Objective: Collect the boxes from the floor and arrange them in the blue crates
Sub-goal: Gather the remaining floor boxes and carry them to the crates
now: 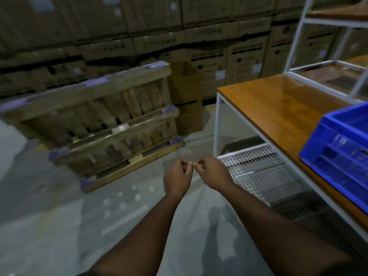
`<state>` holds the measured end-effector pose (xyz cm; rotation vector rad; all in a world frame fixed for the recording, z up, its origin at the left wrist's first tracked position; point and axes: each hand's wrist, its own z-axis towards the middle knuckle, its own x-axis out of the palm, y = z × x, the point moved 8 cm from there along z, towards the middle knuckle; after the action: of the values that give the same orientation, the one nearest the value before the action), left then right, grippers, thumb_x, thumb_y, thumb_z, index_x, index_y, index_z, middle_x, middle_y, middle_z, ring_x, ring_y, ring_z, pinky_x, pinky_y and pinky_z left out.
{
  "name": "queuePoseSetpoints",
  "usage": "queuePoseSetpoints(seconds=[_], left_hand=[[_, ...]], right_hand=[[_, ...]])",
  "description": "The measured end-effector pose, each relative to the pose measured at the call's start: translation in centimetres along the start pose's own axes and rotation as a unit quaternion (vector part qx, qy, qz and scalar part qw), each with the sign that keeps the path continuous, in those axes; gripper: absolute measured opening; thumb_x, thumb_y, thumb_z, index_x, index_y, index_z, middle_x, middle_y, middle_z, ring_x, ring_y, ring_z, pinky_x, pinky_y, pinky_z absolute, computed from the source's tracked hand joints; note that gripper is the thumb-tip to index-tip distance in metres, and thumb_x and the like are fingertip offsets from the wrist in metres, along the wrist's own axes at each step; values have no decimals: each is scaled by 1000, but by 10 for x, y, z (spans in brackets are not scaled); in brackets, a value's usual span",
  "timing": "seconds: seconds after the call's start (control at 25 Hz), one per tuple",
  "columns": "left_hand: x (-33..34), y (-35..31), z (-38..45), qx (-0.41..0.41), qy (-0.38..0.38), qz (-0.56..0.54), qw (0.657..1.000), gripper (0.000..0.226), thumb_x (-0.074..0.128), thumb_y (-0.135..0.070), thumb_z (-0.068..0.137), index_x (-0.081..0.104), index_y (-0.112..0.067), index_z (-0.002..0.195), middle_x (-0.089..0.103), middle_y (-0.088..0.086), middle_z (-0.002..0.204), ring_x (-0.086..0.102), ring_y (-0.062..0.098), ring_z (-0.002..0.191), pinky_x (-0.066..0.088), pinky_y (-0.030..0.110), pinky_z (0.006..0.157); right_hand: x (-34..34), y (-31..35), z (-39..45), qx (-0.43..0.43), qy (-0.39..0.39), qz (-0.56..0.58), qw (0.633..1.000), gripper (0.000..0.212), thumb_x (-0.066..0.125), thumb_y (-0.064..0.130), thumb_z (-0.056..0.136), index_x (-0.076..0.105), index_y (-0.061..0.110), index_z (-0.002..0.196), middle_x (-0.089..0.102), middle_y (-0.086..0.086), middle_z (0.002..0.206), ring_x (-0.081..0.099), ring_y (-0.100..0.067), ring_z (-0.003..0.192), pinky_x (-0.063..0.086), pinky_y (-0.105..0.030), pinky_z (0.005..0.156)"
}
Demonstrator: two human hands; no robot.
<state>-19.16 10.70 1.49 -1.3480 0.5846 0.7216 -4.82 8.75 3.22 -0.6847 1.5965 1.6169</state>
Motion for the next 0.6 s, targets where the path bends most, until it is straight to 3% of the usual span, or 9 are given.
queuePoseSetpoints(seconds=[0.12, 0.36, 0.6], left_hand=[[-50, 75, -20, -53, -25, 10, 998, 23, 55, -45, 97, 63, -23, 91, 67, -7, 80, 63, 15, 75, 48, 31, 64], [-175, 224, -79, -174, -95, 14, 980, 19, 56, -42, 97, 64, -24, 93, 65, -9, 82, 61, 14, 78, 39, 26, 65], [-268, 350, -157, -282, -158, 1, 946, 20, 56, -42, 96, 64, -24, 93, 72, -5, 88, 67, 19, 83, 49, 30, 71]], right_hand=[[57, 55, -12, -19, 48, -4, 999, 28, 49, 43, 96, 65, 20, 94, 66, 0, 86, 60, -20, 81, 46, -32, 66], [174, 195, -71, -98, 100, 6, 990, 24, 51, 40, 96, 65, 21, 99, 67, 1, 91, 61, -18, 82, 47, -30, 66], [276, 320, -138, -191, 164, 13, 968, 24, 51, 42, 95, 66, 23, 97, 67, 2, 94, 62, -17, 84, 52, -33, 71]])
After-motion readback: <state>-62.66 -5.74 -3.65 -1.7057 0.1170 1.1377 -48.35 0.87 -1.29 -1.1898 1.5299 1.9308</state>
